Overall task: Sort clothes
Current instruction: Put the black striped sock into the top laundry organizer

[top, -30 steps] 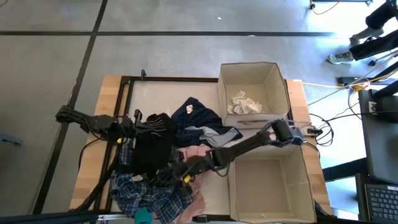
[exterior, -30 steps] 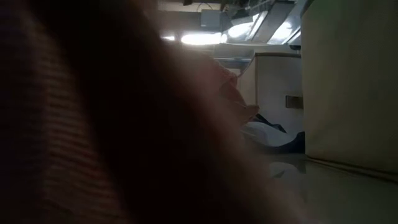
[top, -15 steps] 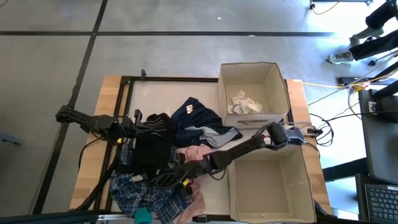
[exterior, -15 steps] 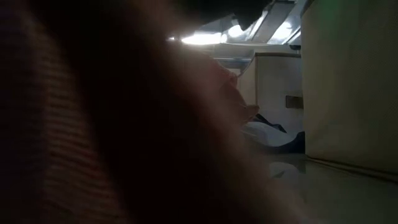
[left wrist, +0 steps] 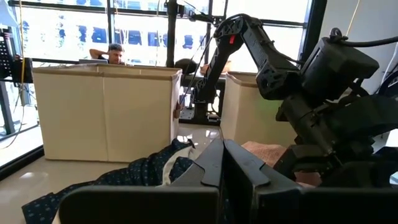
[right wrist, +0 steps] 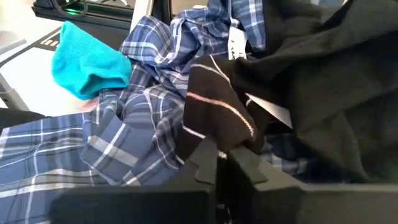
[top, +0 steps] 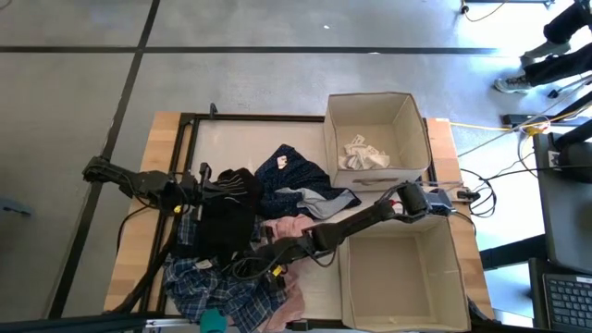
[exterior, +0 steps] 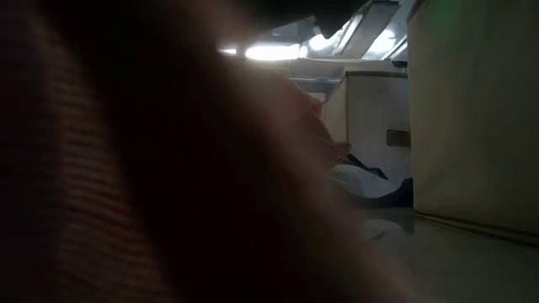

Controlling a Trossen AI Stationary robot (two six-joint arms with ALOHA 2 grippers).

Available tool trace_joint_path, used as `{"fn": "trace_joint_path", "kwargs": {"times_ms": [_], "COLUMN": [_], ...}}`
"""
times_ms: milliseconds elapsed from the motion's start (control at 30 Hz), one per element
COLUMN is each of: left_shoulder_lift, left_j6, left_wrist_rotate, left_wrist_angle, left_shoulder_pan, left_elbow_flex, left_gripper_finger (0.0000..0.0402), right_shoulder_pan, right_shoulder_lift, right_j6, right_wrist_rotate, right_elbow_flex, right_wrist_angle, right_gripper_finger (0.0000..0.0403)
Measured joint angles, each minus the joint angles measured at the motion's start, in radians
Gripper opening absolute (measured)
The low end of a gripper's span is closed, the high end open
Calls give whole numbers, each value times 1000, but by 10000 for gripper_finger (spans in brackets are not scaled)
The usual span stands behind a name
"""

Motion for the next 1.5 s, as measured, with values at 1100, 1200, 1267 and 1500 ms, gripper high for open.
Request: {"fn": "trace_joint_path", "kwargs": {"times_ms": [1100,1200,1267,1500], "left_shoulder_lift": [0,0,0,0], "left_j6": [2,0,-1,-10], "left_wrist_rotate": [0,0,0,0], "left_wrist_angle": [-1,-2,-5,-24], "left_shoulder_pan": [0,0,0,0], "left_elbow_flex": [-1,-1,-1,-1], "left_gripper_finger": [1,1,1,1], "right_shoulder_pan": [13,13,13,13], "right_shoulder_lift": [-270,-327,-366,-478], "right_j6": [-50,-48,-49,-48], "right_wrist_rotate": [396,469,524,715], "right_elbow_flex": [0,0,0,0], "right_wrist_angle": [-227,-301,-353,-517], "right_gripper_finger": [17,18,18,18]}}
